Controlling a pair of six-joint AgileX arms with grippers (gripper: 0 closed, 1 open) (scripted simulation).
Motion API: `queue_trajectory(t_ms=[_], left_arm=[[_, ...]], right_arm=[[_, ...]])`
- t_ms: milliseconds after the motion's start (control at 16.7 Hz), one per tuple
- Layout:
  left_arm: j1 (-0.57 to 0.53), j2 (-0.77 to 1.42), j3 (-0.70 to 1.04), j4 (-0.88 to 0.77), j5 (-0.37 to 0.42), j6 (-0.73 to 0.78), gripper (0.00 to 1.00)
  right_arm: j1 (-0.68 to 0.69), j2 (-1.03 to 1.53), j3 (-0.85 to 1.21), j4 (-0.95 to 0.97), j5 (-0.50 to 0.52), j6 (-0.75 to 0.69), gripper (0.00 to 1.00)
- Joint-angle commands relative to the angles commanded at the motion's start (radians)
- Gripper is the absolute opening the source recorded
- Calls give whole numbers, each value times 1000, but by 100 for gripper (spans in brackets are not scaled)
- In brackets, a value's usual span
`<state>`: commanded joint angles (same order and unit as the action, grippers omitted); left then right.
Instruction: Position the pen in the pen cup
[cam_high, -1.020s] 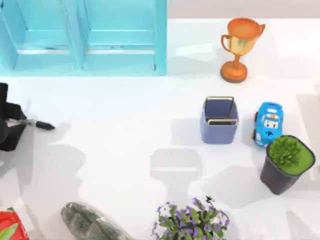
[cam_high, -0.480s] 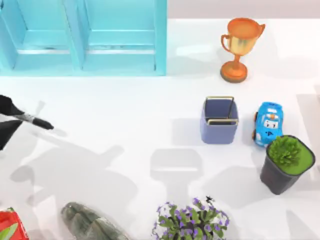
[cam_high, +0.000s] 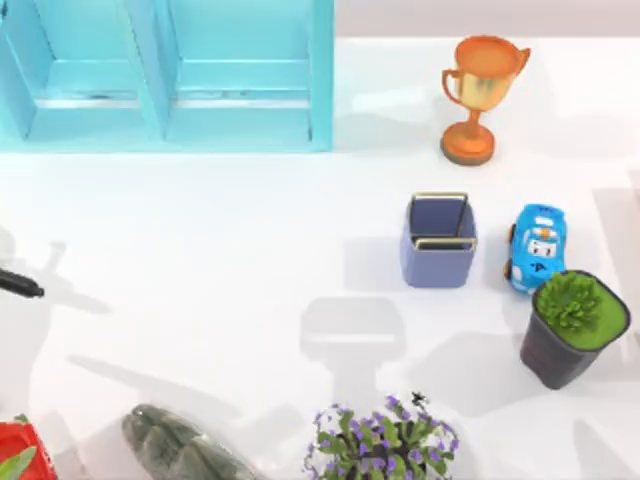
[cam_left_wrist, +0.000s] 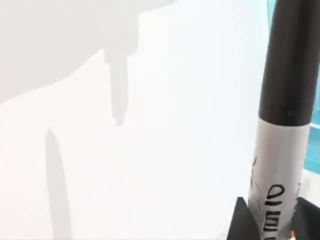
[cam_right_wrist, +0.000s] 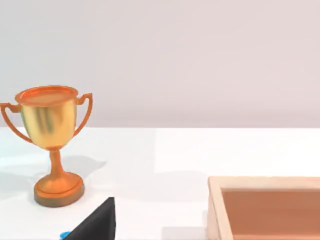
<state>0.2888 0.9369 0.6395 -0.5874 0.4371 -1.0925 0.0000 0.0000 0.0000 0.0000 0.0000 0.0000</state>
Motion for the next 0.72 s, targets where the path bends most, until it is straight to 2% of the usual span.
queue_trajectory(t_ms=[240, 540, 720], left_arm=[[55, -63, -24, -62, -19, 0, 0], [52, -60, -22, -61, -19, 1, 0], [4, 1, -4, -55, -80, 38, 0]], right_arm=[[0, 0, 0, 0, 0, 0, 100], [0, 0, 0, 0, 0, 0, 100], [0, 0, 0, 0, 0, 0, 100]])
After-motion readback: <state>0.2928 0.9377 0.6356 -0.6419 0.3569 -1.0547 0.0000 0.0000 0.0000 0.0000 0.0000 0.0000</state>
